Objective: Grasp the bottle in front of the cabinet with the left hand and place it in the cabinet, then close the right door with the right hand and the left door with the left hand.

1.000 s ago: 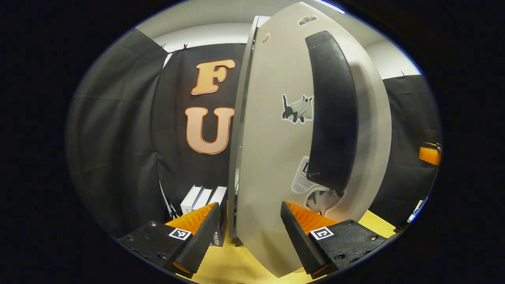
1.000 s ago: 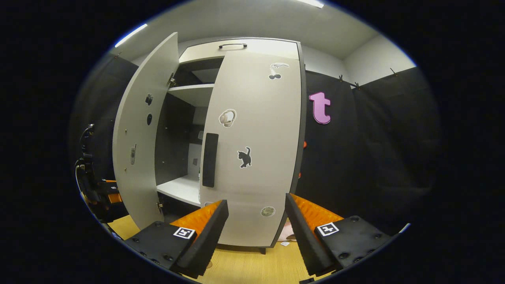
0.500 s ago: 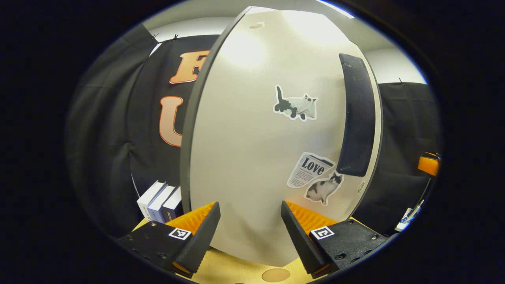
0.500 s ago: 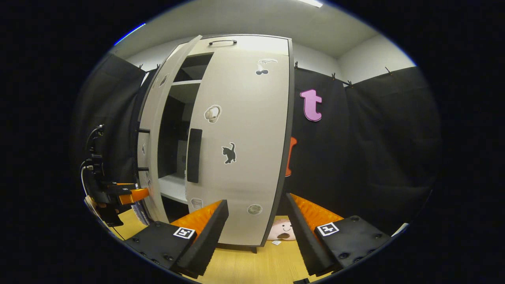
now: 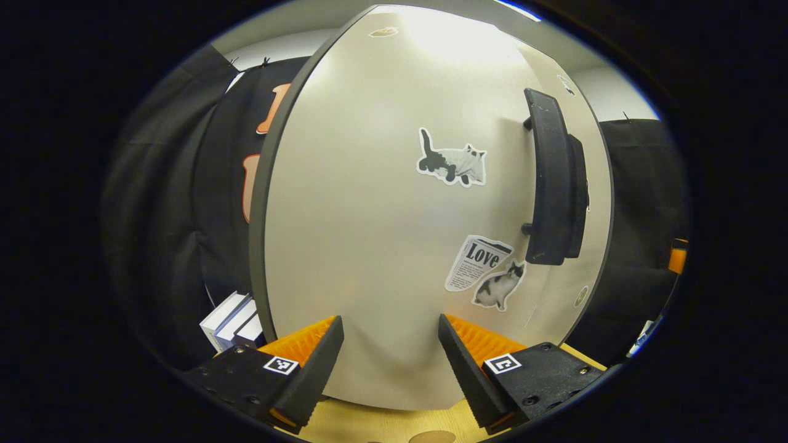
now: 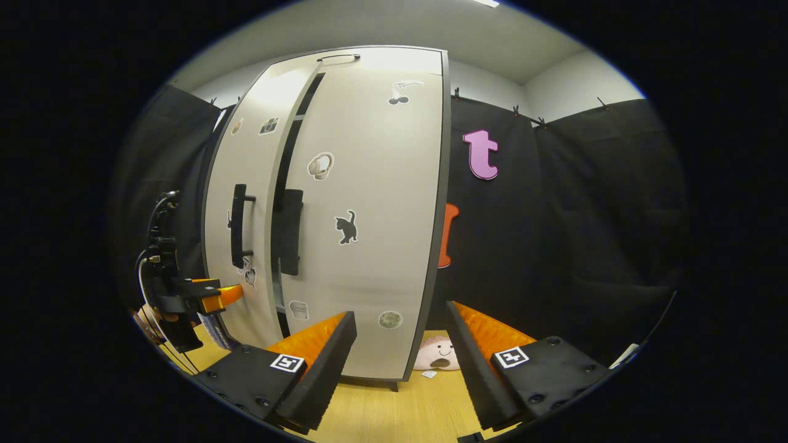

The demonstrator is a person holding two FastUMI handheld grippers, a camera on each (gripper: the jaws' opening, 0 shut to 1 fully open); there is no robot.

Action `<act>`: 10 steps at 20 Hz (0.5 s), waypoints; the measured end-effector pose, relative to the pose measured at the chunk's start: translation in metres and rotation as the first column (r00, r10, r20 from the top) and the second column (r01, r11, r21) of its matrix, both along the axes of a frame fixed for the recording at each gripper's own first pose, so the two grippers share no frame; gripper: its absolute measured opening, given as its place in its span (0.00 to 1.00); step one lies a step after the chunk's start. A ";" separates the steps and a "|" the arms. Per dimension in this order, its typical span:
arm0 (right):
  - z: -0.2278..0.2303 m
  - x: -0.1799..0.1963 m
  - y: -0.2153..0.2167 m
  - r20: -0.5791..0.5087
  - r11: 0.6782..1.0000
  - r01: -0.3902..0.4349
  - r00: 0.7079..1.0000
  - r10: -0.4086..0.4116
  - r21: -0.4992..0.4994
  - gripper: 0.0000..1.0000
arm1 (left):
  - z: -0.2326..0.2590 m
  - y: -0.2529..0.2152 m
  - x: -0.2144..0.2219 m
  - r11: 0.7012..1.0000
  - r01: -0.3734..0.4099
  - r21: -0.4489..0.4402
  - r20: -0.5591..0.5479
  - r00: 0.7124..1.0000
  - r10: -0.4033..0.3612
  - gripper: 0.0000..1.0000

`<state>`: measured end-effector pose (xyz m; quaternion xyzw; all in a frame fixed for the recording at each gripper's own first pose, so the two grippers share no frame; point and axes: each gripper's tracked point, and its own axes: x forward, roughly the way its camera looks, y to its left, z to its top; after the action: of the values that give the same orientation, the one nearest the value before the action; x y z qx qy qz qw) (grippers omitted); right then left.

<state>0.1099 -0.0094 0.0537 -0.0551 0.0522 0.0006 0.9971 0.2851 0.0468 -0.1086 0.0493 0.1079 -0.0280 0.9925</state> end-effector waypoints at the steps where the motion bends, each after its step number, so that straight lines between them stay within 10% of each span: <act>1: 0.000 -0.001 -0.001 0.002 1.000 0.001 1.000 -0.001 0.001 0.96 | -0.006 -0.008 0.001 1.000 0.015 -0.009 -0.018 1.000 -0.015 0.95; 10: 0.000 -0.011 -0.005 0.000 1.000 0.013 1.000 -0.013 -0.017 0.96 | -0.014 -0.017 0.004 0.997 -0.061 0.038 -0.015 0.998 0.062 0.93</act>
<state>0.0986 -0.0139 0.0542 -0.0631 0.0526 -0.0062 0.9966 0.2892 0.0297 -0.1226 0.0646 0.1178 0.0042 0.9909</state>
